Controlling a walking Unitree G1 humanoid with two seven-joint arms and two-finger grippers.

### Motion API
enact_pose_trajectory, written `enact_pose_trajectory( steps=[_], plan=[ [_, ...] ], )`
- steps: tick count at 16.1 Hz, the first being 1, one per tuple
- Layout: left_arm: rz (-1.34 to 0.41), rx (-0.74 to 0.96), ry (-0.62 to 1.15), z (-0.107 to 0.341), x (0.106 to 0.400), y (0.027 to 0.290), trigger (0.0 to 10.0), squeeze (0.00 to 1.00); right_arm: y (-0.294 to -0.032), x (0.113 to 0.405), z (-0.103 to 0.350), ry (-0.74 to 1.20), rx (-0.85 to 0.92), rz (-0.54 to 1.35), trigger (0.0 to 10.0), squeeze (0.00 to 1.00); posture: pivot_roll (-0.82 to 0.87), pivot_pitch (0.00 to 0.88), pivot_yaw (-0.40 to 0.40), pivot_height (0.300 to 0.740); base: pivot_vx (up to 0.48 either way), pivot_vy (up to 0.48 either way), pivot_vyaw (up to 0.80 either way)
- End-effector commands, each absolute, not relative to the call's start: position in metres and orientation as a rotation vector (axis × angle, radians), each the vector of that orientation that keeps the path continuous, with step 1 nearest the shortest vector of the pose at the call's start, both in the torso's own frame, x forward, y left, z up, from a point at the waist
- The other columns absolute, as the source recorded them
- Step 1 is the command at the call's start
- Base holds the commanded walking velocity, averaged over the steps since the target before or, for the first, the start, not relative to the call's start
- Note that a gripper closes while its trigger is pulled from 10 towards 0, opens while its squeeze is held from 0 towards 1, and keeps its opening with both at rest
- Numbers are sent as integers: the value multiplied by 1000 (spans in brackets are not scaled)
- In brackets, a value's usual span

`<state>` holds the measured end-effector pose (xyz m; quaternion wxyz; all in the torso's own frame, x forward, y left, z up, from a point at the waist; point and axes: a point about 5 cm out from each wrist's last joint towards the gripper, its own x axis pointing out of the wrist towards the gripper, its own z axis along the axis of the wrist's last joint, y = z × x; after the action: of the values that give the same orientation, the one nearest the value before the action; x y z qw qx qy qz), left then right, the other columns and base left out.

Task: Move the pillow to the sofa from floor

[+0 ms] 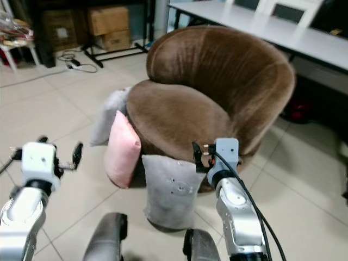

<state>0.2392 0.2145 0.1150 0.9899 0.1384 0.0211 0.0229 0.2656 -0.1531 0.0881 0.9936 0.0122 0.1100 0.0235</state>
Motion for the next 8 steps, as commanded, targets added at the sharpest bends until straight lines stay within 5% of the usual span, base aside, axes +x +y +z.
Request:
enact_pose_trajectory(
  steps=[1,8],
  plan=[
    [35,263,32,116,238,210,10000,0,-157,269,92,210,5,34,10000,0,32,0,-62,630,0,0,0],
    [33,262,33,116,238,210,10000,0,-156,271,92,207,-6,40,10000,0,32,0,-62,630,0,0,0]
  ],
)
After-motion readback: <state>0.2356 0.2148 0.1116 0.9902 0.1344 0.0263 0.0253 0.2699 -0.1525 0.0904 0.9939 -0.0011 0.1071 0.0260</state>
